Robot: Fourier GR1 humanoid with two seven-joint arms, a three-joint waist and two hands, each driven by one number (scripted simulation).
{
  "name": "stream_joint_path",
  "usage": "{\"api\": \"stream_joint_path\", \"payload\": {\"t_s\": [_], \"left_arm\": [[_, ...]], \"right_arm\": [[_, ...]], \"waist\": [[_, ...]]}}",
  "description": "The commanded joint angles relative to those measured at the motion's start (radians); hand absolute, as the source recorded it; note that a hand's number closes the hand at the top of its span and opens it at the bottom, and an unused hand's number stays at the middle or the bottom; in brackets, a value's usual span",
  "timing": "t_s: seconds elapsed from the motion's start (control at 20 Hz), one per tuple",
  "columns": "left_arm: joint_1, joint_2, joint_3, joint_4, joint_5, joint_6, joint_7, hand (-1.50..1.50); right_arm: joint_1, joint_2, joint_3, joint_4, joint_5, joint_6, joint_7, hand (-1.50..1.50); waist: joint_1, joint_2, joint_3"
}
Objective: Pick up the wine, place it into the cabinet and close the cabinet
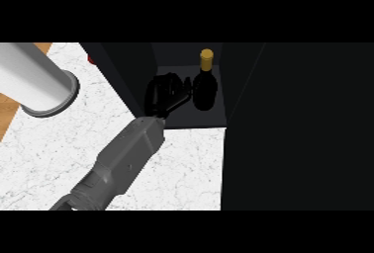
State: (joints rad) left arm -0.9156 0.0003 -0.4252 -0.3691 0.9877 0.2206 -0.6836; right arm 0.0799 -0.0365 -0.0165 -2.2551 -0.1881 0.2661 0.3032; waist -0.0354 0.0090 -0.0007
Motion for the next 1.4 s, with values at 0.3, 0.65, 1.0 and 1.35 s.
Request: {"api": "stream_joint_path", "payload": {"t_s": [0.3, 0.65, 1.0, 1.35], "left_arm": [[-0.074, 0.000, 0.010, 0.149, 0.003, 0.006, 0.040, 1.50], [-0.049, 0.000, 0.048, 0.202, 0.004, -0.048, -0.042, 1.50], [-0.069, 0.000, 0.087, 0.209, 0.027, 0.010, -0.157, 1.50], [-0.004, 0.022, 0.071, 0.167, -0.021, -0.066, -0.253, -1.50]], "right_arm": [[-0.003, -0.024, -0.015, 0.035, -0.031, 0.048, -0.030, -1.50], [-0.009, -0.014, -0.026, -0.004, -0.043, 0.013, 0.005, -1.50], [-0.034, -0.024, -0.053, 0.030, -0.045, 0.027, -0.039, -1.50], [0.033, -0.022, -0.021, -0.027, -0.016, 0.027, -0.008, -1.50]], "waist": [[-0.017, 0.007, 0.000], [-0.008, 0.005, 0.000], [-0.013, 0.007, 0.000], [0.013, -0.004, 0.000]]}}
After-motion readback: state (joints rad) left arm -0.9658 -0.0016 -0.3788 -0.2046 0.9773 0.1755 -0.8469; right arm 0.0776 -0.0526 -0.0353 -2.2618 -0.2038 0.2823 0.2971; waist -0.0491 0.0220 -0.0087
